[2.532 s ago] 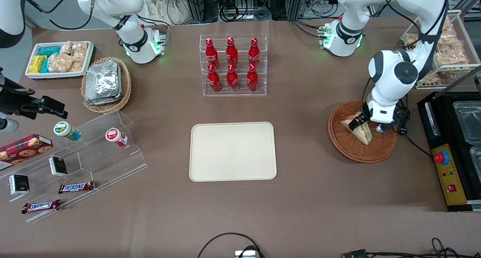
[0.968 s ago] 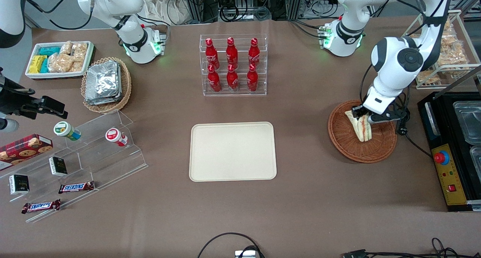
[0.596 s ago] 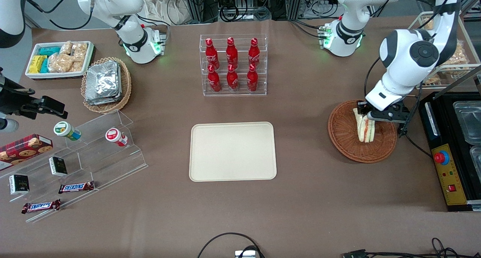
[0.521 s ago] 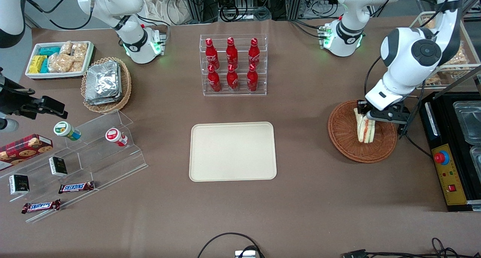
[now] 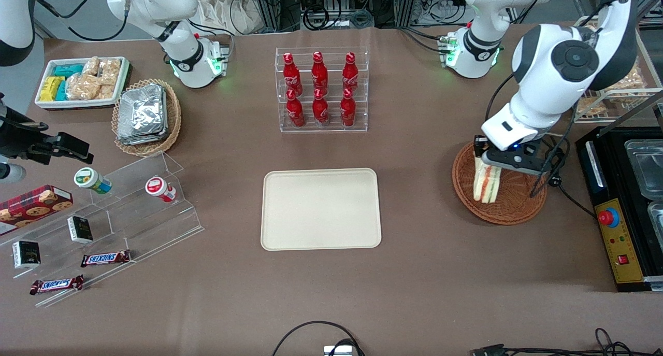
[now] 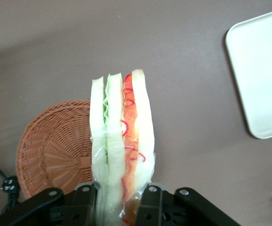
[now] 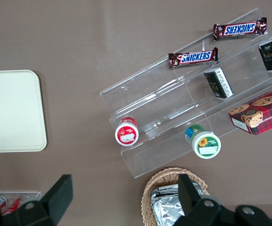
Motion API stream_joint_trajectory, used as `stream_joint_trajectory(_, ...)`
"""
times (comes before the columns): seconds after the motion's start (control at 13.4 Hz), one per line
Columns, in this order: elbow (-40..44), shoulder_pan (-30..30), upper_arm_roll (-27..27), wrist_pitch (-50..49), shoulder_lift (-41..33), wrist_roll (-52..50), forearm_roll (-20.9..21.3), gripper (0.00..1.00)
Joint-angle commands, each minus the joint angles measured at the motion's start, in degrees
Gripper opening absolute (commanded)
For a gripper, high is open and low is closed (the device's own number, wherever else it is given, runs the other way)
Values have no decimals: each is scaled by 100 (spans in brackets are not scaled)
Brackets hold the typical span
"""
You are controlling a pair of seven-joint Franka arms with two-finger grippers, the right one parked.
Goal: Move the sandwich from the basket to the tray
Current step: 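Lift the sandwich up out of the basket with the left gripper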
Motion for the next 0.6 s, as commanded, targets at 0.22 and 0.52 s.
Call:
stream_joint_trajectory(0.22, 1815, -41, -553, -1031, 1180, -1104, 201, 24)
stream_joint_trajectory(0.52, 2912, -594, -677, -1505, 1997, -2079, 685, 24)
